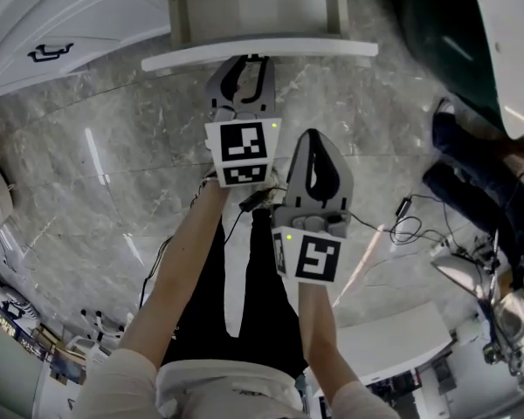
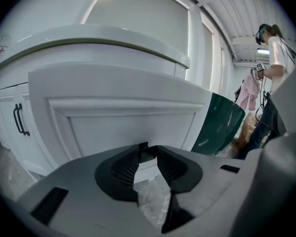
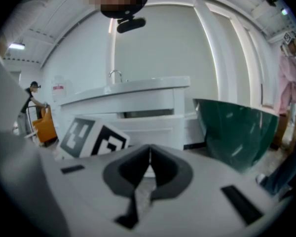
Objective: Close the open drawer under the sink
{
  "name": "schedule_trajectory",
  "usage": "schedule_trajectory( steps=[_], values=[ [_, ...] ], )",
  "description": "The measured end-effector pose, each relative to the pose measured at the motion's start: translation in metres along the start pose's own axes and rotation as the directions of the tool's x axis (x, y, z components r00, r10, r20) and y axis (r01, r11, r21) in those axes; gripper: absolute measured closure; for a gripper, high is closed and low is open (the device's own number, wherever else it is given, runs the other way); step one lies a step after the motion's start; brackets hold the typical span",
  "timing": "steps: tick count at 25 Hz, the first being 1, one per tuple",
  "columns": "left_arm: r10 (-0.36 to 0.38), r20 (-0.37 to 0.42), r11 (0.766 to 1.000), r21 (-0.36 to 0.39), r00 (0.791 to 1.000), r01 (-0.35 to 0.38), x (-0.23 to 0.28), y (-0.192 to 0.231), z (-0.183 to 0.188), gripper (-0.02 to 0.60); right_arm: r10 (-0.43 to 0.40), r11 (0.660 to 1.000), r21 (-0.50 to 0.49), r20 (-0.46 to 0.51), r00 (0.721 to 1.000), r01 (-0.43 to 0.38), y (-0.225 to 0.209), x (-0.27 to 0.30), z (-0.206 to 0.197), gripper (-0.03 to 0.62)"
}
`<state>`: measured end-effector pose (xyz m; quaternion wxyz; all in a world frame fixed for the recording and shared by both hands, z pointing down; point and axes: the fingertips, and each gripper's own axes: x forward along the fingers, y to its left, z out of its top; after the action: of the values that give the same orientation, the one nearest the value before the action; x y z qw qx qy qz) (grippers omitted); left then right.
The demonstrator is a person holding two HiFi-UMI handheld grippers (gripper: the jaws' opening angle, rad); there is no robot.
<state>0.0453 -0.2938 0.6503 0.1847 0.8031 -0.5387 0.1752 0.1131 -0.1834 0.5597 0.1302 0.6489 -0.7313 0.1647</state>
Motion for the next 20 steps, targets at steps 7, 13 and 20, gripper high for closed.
schedule_trajectory(
  steps=[7,13,20],
  values=[
    [0.01,-0.02,0.999,-0.038,1.0,-0.011,0.003,0.001,0.005,0.449,0.004,1.0,0.002,-0.019,1.0,-0.004,-0.003,-0.001,-0.006,0.565],
    [0.026,0.005,0.999,-0.024,1.0,-0.026,0.006,0.009,0.022,0.448,-0.004,1.0,-0.005,-0.054,0.999,0.004,-0.012,-0.009,-0.022,0.565],
    [-0.002,-0.01,1.0,0.001,1.0,0.002,0.02,0.018,0.032,0.448,-0.006,1.0,0.011,-0.075,0.997,0.006,-0.008,-0.01,-0.03,0.565]
  ],
)
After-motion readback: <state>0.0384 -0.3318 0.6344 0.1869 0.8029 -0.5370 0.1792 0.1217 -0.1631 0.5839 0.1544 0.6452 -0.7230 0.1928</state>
